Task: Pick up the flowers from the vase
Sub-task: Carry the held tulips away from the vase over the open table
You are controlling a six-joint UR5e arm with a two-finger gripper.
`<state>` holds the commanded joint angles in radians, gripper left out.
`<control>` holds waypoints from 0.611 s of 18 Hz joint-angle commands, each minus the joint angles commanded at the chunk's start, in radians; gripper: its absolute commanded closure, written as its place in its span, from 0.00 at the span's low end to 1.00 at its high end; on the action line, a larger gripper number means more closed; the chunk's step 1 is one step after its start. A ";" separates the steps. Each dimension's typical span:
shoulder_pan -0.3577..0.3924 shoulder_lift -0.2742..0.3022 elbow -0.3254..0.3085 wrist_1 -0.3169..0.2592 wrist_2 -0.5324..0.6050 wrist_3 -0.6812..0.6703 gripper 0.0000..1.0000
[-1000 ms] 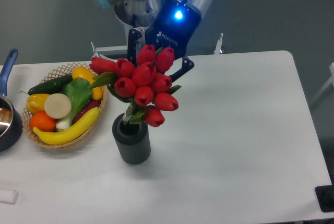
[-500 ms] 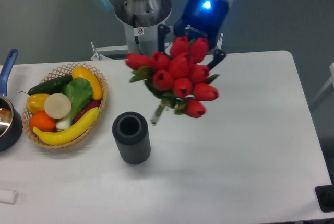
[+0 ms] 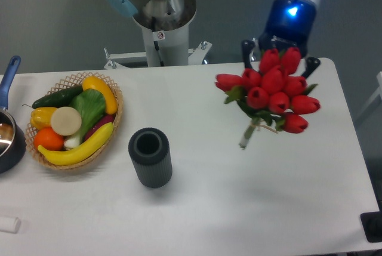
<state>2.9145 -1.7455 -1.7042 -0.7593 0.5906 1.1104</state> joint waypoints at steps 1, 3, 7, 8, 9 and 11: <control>0.002 -0.005 0.003 0.000 0.000 0.008 0.60; 0.003 -0.009 0.009 0.000 0.000 0.008 0.60; 0.002 -0.022 0.012 0.000 0.002 0.006 0.60; 0.002 -0.022 0.012 0.000 0.002 0.006 0.60; 0.002 -0.022 0.012 0.000 0.002 0.006 0.60; 0.002 -0.020 0.011 0.000 0.002 0.005 0.60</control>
<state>2.9161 -1.7656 -1.6935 -0.7593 0.5921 1.1152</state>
